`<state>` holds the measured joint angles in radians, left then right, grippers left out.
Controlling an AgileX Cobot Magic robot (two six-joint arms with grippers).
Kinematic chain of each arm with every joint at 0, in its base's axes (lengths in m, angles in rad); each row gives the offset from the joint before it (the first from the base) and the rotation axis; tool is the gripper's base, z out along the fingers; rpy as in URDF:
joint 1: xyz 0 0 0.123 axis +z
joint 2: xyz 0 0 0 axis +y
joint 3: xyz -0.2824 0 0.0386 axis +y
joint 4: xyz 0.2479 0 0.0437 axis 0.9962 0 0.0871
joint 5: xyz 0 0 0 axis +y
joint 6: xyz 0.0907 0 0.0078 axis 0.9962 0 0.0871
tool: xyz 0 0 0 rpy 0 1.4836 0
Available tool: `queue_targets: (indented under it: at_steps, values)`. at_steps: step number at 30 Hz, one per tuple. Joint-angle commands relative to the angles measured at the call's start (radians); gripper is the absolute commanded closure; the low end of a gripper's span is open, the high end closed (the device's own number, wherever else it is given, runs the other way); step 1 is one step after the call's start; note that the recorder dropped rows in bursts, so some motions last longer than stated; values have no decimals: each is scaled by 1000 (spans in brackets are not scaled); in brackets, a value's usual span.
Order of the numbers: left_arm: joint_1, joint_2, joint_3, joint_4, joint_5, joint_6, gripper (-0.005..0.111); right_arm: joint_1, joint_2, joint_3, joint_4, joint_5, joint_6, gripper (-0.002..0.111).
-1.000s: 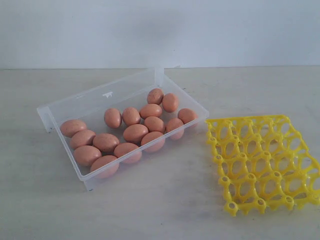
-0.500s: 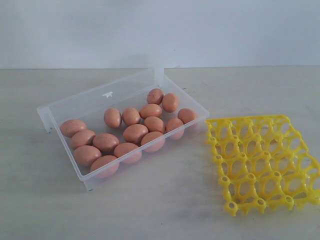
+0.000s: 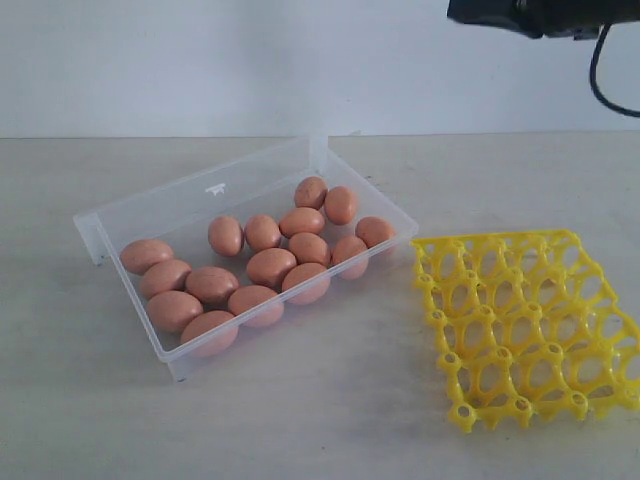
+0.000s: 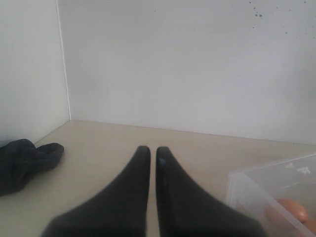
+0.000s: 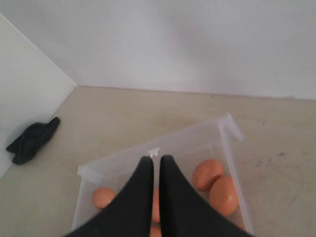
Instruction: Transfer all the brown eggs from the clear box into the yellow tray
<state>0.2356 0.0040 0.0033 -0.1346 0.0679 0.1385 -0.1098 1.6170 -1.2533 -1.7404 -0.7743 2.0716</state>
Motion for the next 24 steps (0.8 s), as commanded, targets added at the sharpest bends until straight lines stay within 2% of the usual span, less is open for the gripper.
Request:
queue_targets:
  at_steps: [1, 4, 9, 12, 15, 17, 19, 21, 24]
  values:
    - [-1, -4, -3, 0, -16, 2, 103, 0, 58, -11, -4, 7, -97, 109]
    - [-1, -4, -3, 0, -16, 2, 103, 0, 43, -11, -4, 152, -224, 109]
    - [-1, -4, -3, 0, -16, 2, 103, 0, -56, -11, -4, 523, -655, 109]
    - [-1, -4, -3, 0, -16, 2, 103, 0, -105, -11, -4, 866, -822, 109]
    - [-1, -4, -3, 0, -16, 2, 103, 0, -110, -11, 9, 1310, -867, 109]
    - [-1, -4, -3, 0, -16, 2, 103, -12, -93, -11, 119, 1515, -929, 109]
    - [-1, -4, -3, 0, -16, 2, 103, -54, -72, -11, 388, 1548, -1090, 109]
    - [-1, -4, -3, 0, -16, 2, 103, -103, -38, -11, 756, 1503, -1382, 109]
    - [-1, -4, -3, 0, -16, 2, 103, -160, 31, -11, 1426, 1558, -1987, 109]
